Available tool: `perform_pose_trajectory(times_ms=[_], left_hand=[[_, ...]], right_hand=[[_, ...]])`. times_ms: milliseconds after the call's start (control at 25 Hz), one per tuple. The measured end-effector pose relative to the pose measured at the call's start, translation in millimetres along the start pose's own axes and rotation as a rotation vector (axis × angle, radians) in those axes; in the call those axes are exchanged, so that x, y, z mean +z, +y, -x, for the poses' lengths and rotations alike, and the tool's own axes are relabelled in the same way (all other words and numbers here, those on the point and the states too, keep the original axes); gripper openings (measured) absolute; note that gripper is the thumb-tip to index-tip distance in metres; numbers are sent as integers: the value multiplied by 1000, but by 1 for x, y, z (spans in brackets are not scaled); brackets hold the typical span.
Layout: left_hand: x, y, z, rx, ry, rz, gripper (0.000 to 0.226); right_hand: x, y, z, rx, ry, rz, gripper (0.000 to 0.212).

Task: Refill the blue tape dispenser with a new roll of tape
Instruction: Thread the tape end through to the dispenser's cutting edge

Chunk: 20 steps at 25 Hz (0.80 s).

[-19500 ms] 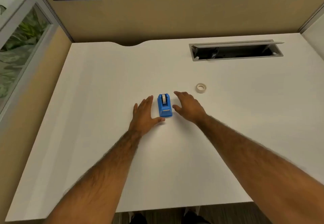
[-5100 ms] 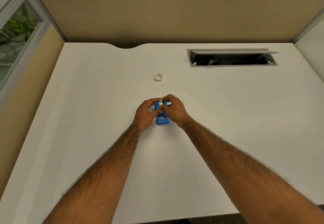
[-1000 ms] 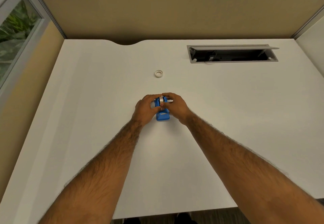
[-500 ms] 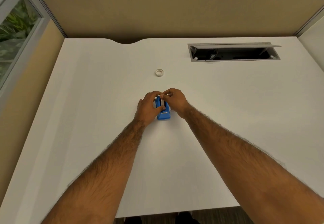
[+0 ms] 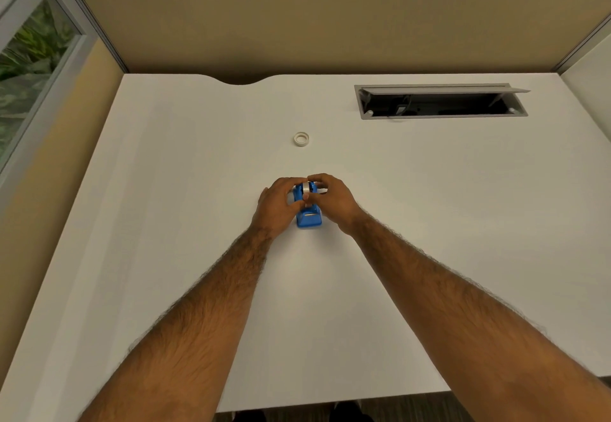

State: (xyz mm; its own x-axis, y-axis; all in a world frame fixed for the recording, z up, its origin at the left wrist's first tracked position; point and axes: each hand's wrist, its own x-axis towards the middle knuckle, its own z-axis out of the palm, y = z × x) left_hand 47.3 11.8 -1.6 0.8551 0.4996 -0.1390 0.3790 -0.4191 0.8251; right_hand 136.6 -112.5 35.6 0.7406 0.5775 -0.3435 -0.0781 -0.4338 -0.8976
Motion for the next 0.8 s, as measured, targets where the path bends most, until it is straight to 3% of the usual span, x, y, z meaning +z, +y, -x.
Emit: perform_pose_trajectory(times_ms=[440,800], left_hand=[[-4,11,1,-35,2,17,58],[-5,6,3,4,-7,-17,41]], right_hand=[[1,-23,-33,76,63,254,21],[0,-9,-14,69,51,47,17]])
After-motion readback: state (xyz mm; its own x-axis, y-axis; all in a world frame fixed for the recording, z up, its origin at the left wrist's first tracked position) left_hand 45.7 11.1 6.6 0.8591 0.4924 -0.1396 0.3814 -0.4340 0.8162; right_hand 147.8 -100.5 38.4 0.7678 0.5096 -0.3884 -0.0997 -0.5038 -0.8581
